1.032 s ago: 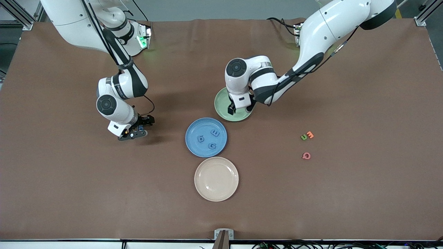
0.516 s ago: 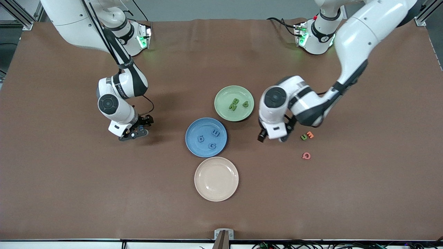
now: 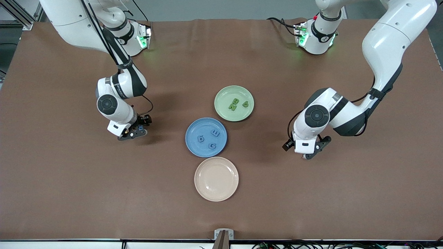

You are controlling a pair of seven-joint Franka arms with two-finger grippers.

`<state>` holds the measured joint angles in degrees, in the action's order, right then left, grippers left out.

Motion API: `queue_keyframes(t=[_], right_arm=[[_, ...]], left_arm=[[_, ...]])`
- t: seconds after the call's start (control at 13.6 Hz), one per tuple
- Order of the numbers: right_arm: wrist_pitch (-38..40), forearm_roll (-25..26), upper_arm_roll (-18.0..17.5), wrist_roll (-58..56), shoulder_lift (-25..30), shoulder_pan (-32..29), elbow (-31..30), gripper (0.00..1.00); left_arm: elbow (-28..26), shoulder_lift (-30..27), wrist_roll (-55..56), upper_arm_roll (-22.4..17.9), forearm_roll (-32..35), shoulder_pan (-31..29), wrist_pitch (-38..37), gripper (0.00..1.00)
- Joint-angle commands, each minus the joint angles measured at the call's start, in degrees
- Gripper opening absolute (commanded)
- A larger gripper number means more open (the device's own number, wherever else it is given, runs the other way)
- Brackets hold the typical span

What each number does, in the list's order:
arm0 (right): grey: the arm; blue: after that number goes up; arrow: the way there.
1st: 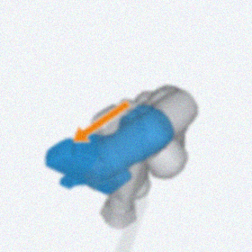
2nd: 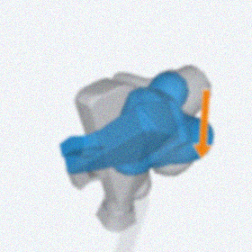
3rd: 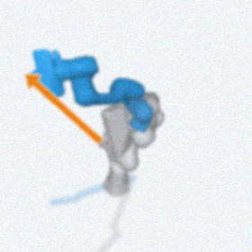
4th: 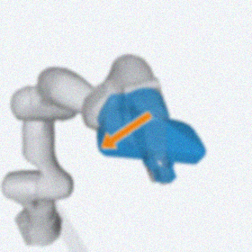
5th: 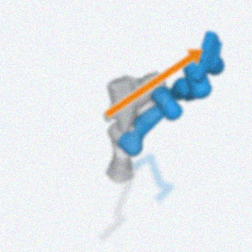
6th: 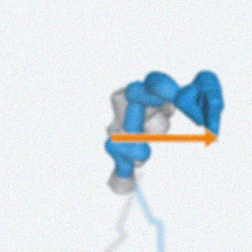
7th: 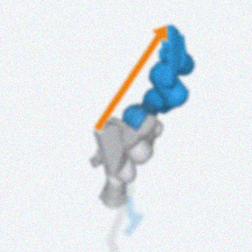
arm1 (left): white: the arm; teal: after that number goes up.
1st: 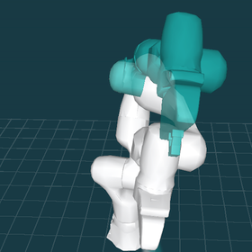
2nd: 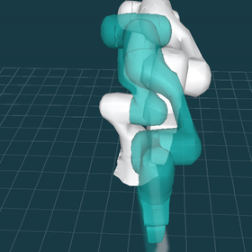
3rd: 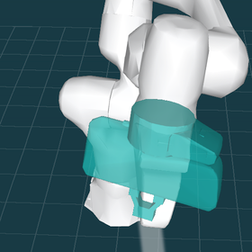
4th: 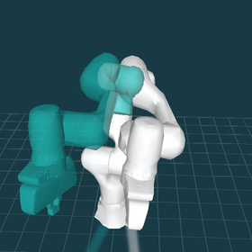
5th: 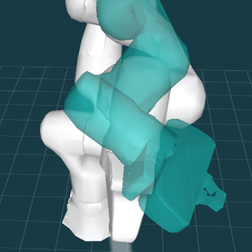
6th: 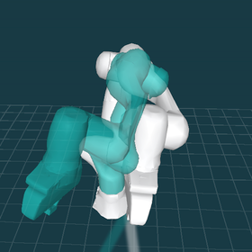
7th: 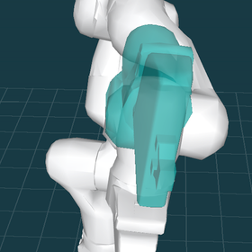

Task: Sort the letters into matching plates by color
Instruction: 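Move the left gripper to green n while the right gripper grasps blue x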

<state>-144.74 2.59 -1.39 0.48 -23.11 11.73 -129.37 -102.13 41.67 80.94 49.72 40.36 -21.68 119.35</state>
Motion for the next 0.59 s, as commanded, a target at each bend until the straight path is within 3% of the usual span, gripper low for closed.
queue_keyframes(t=[0.0,0.37,0.52], right_arm=[[0.0,0.9,-0.4,0.1,0.6,-0.8,-0.6,0.63],[0.0,0.8,-0.4,0.3,0.5,-0.8,-0.4,0.48],[0.0,0.8,-0.4,0.4,0.5,-0.8,-0.4,0.37]], left_arm=[[-1.5,-0.6,-7.2,0.2,0.8,-2.1,0.7,0.82],[-5.4,0.7,-11.7,-0.1,0.9,-6.2,7.6,0.67],[-5.4,1.0,-11.9,-0.8,3.4,-6.0,8.2,0.64]])
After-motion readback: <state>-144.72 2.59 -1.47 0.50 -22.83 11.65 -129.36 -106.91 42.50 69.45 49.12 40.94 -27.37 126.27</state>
